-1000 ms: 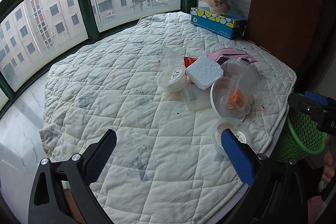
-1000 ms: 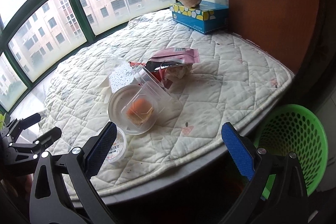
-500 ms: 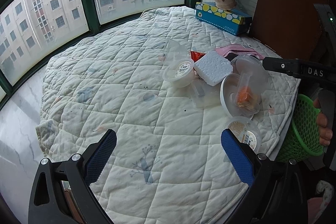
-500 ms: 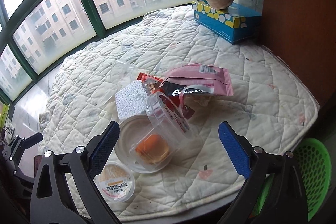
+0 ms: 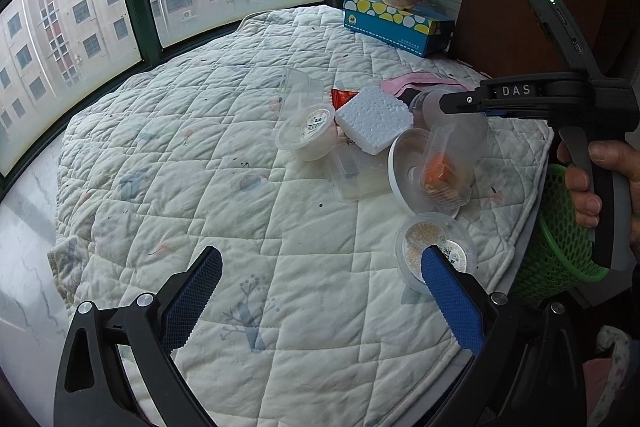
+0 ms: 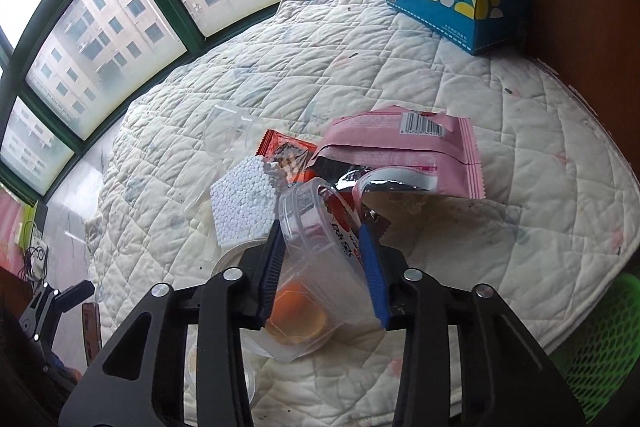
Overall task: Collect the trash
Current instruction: 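Reach the right gripper to the clear plastic cup and grasp its rim, then carry the clear cup with the right gripper over the green wastebasket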
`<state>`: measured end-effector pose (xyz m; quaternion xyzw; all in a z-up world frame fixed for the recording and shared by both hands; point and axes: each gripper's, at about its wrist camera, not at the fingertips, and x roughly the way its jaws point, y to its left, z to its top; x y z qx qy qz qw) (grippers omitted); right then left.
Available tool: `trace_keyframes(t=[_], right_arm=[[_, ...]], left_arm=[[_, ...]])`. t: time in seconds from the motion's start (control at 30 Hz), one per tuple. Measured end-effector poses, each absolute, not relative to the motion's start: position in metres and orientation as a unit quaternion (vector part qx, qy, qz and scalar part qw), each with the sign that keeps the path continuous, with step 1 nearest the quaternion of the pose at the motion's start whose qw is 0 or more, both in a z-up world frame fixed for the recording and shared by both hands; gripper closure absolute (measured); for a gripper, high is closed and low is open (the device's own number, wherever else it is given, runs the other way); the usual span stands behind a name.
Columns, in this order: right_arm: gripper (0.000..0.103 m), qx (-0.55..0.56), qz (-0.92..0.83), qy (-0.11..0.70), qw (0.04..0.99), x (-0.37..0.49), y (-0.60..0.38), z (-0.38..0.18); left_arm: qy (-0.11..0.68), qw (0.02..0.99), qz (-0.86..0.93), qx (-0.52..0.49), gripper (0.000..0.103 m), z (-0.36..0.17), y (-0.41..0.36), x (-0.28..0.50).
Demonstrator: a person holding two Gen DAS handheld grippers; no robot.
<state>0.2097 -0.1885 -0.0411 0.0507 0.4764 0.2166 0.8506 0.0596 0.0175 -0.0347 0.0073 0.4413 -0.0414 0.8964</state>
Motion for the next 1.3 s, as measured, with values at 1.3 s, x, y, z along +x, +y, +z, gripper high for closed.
trace_keyframes(t=[1.3], right_arm=[[0.088,0.026,0.097,0.423,0.901,0.173,-0.260,-0.019]], left_arm=[[0.481,0.855,-0.188,0.042,0.030,-0.084,-0.053,0.085]])
